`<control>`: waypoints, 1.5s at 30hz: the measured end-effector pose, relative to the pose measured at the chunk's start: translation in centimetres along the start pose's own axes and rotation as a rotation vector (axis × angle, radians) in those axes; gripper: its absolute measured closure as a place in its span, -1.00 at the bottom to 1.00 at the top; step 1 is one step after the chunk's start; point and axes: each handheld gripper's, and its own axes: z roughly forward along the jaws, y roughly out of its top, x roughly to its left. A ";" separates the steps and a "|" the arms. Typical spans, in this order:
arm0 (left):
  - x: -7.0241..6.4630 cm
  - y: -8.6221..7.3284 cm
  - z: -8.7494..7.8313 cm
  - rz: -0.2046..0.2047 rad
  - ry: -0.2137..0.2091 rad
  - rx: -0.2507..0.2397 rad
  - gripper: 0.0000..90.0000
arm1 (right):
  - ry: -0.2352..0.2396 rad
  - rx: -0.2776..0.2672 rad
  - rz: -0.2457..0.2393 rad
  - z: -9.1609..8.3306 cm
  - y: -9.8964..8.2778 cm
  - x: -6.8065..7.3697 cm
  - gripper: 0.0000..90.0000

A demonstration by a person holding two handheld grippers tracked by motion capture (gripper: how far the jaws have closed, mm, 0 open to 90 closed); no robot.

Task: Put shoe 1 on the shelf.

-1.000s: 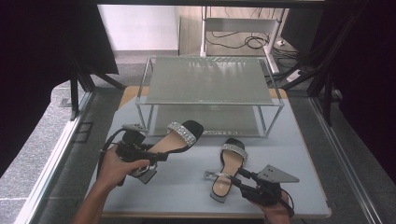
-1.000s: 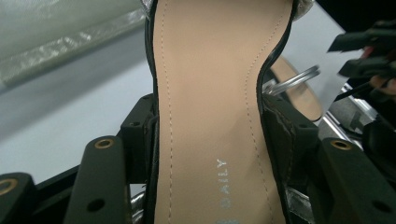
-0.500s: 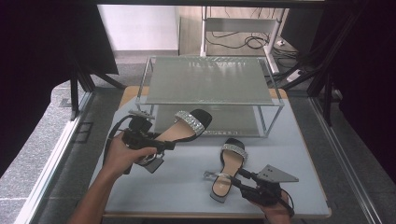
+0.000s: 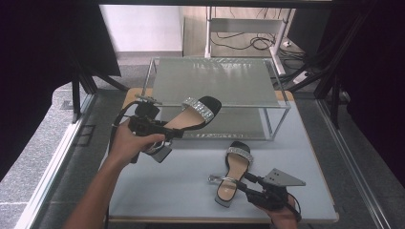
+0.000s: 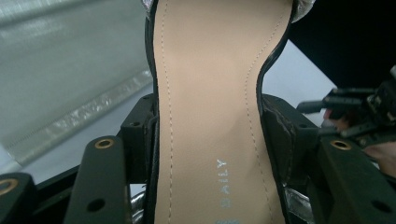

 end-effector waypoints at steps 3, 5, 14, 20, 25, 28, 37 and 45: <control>0.1 0.8 -0.1 -0.004 0.006 -0.005 -0.04 | 0.001 -0.001 0.000 0.1 0.0 0.1 0.21; 0.2 1.4 -0.1 -0.009 0.009 -0.009 -0.04 | 0.003 0.000 -0.001 0.1 -0.1 0.2 0.20; 0.9 4.1 0.4 -0.030 0.016 -0.007 -0.04 | -0.002 0.005 -0.003 -0.2 -0.3 0.5 0.20; 1.4 5.7 1.1 -0.048 0.037 -0.015 -0.04 | -0.011 0.004 0.000 -0.5 -0.5 0.6 0.20; 1.7 7.0 1.6 -0.064 0.064 -0.015 -0.04 | -0.022 0.004 0.003 -0.7 -0.7 0.6 0.20; 2.1 7.7 1.9 -0.071 0.065 -0.010 -0.04 | -0.024 0.006 0.005 -0.8 -0.8 0.6 0.20; 3.0 9.9 2.5 -0.097 0.074 -0.011 -0.04 | -0.032 -0.005 0.012 -1.2 -0.7 0.4 0.20; 3.8 12.0 2.6 -0.120 0.075 -0.022 -0.04 | -0.029 -0.006 0.018 -1.3 -0.7 0.3 0.20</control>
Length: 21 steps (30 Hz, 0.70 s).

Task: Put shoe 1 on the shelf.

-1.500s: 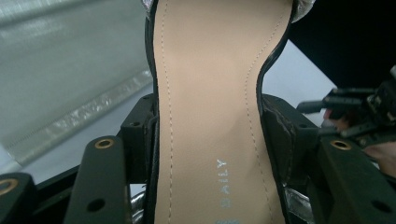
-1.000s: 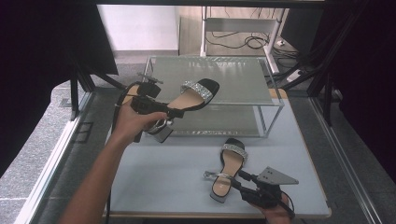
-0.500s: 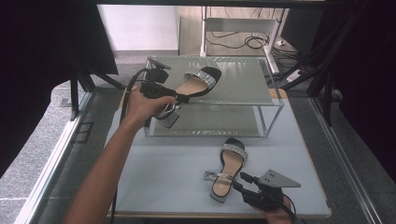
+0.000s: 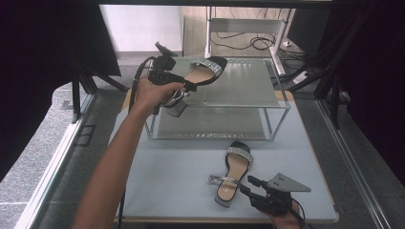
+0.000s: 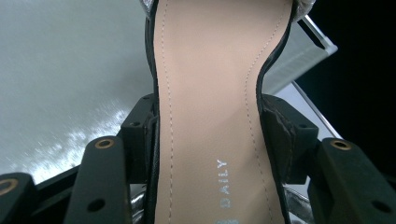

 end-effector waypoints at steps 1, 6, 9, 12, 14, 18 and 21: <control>0.1 0.2 0.1 -0.002 0.000 0.001 -0.04 | 0.000 -0.002 0.003 0.0 0.0 0.0 0.20; 0.4 1.3 1.0 -0.020 0.010 0.006 -0.04 | -0.006 -0.006 0.004 -0.2 0.0 -0.2 0.20; 0.8 1.9 1.8 -0.034 0.011 0.010 -0.04 | -0.007 -0.008 0.005 -0.3 0.0 -0.3 0.20; 1.2 2.6 2.6 -0.063 0.023 -0.002 -0.04 | -0.008 -0.010 0.006 -0.3 0.1 -0.3 0.20; 1.5 3.1 3.1 -0.081 0.034 -0.002 -0.04 | -0.010 -0.010 0.008 -0.4 0.1 -0.3 0.20; 2.1 3.7 4.6 -0.134 0.082 -0.012 -0.04 | -0.012 -0.012 0.009 -0.4 0.1 -0.3 0.20; 2.4 4.0 5.5 -0.166 0.122 -0.010 -0.04 | -0.012 -0.011 0.008 -0.5 0.1 -0.3 0.19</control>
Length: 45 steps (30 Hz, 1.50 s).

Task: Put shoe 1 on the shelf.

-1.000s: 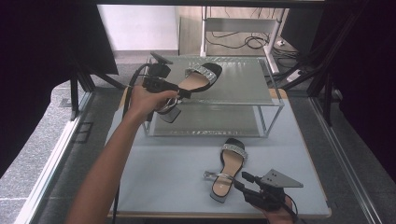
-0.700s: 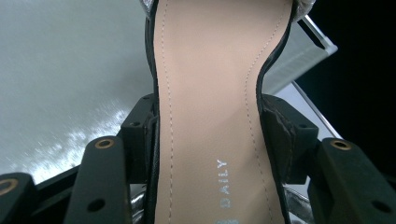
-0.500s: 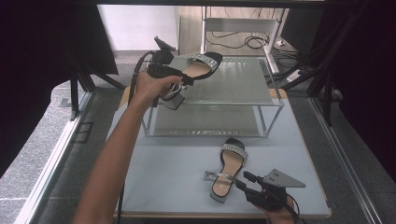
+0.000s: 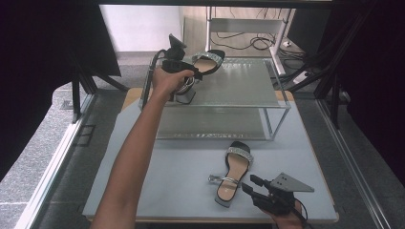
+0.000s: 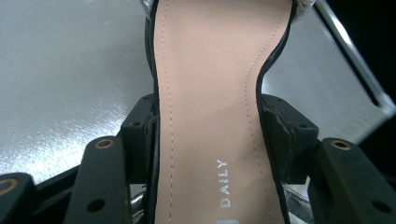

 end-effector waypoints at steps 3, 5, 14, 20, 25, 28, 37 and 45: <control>0.2 0.1 0.7 -0.024 0.025 0.007 -0.04 | -0.001 -0.002 0.004 -0.1 0.0 -0.1 0.19; 0.3 0.2 1.1 -0.042 0.047 0.005 -0.04 | -0.002 -0.004 0.005 -0.2 0.0 -0.2 0.19; 0.7 0.5 1.9 -0.114 0.126 0.019 -0.05 | -0.002 0.002 0.004 -0.1 -0.1 -0.1 0.17; 0.9 0.6 2.3 -0.162 0.113 0.044 -0.10 | 0.002 0.013 -0.006 0.1 -0.1 0.1 0.15; 0.9 0.6 1.7 -0.167 0.071 -0.031 -0.31 | 0.002 0.012 -0.005 0.1 -0.2 0.0 0.15; 0.6 0.5 1.0 -0.156 0.062 -0.067 -0.40 | 0.002 0.016 -0.004 0.1 -0.2 0.0 0.15; -0.4 -1.1 -3.7 -0.006 -0.057 -0.127 -0.36 | -0.003 -0.001 -0.010 -0.1 -0.1 0.2 0.15; -0.7 -5.9 -8.1 0.163 -0.094 -0.136 -0.32 | 0.011 0.002 -0.032 0.0 0.1 1.1 0.15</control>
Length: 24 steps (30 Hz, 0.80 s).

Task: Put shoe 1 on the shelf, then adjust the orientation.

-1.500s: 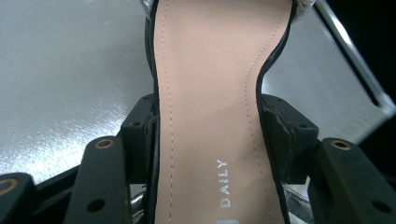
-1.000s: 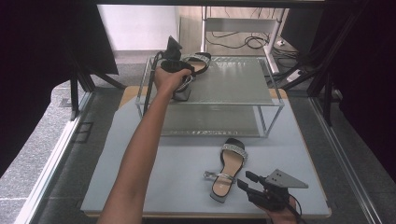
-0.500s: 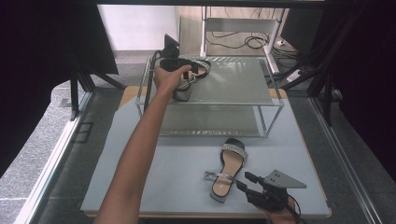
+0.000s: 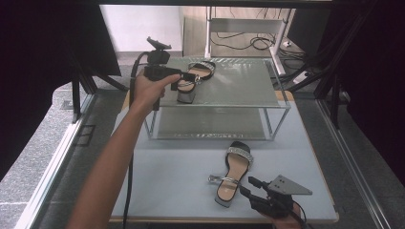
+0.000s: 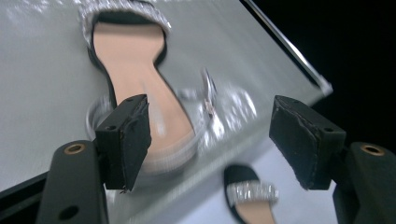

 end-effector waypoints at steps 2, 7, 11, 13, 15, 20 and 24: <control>-0.2 -1.3 -0.8 0.026 0.006 -0.002 -0.29 | 0.005 0.002 -0.009 0.1 0.1 0.2 0.15; 0.1 -3.9 -1.8 0.064 -0.023 0.016 -0.29 | 0.020 0.012 -0.015 0.8 0.3 0.8 0.16; 0.4 -5.5 -2.4 0.077 -0.055 0.015 -0.31 | 0.040 0.015 -0.040 1.8 1.0 1.8 0.21; 0.5 -6.5 -2.5 0.080 -0.070 0.000 -0.32 | 0.075 0.020 -0.050 2.2 1.3 2.5 0.25; 0.4 -7.6 -2.5 0.092 -0.075 0.002 -0.32 | 0.099 0.025 -0.077 2.6 1.7 3.2 0.32; 0.2 -10.5 -2.0 0.135 -0.066 0.028 -0.31 | 0.162 0.069 -0.132 4.1 2.0 4.8 0.53; 0.3 -13.2 -1.7 0.139 -0.086 0.035 -0.31 | 0.180 0.122 -0.200 5.4 2.0 6.0 0.69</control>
